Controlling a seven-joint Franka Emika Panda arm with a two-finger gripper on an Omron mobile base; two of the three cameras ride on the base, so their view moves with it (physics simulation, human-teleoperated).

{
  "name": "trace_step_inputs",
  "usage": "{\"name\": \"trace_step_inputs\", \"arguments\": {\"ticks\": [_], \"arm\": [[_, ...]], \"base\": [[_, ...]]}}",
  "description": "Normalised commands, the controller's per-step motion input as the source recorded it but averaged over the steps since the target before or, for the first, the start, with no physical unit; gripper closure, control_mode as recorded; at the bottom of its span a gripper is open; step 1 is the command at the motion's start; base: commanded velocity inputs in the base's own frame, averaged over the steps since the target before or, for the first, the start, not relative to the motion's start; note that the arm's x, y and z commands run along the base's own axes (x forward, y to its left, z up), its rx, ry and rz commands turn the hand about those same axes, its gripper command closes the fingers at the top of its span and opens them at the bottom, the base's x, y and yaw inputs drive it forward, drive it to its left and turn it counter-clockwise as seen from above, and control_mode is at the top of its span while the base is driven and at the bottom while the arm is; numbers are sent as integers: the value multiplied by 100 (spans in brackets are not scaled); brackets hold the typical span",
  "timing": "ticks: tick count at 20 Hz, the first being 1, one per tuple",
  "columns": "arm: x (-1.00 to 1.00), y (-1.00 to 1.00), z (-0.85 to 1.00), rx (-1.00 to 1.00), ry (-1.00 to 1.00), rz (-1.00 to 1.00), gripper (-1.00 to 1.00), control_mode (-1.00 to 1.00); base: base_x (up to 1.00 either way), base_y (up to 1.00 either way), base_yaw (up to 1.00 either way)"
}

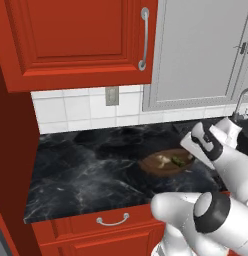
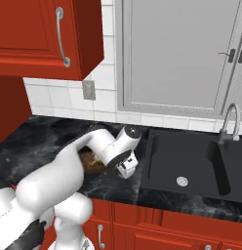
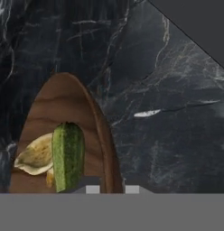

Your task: Dump the mushroom and squash from the bowl so the bowl can be washed. Place the bowl in the sink after clearing the leftovers.

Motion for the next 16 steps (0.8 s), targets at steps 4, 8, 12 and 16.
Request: {"name": "trace_step_inputs", "arguments": {"ticks": [4,8,12,16], "arm": [[-38,27,89,0,-19,-2,100,-100],[-45,45,96,0,-11,-5,100,-100],[-51,46,93,2,-8,-4,100,-100],[-58,5,61,12,-9,0,100,-100]], "base": [[0,0,0],[0,0,0],[0,0,0],[0,0,0]]}}
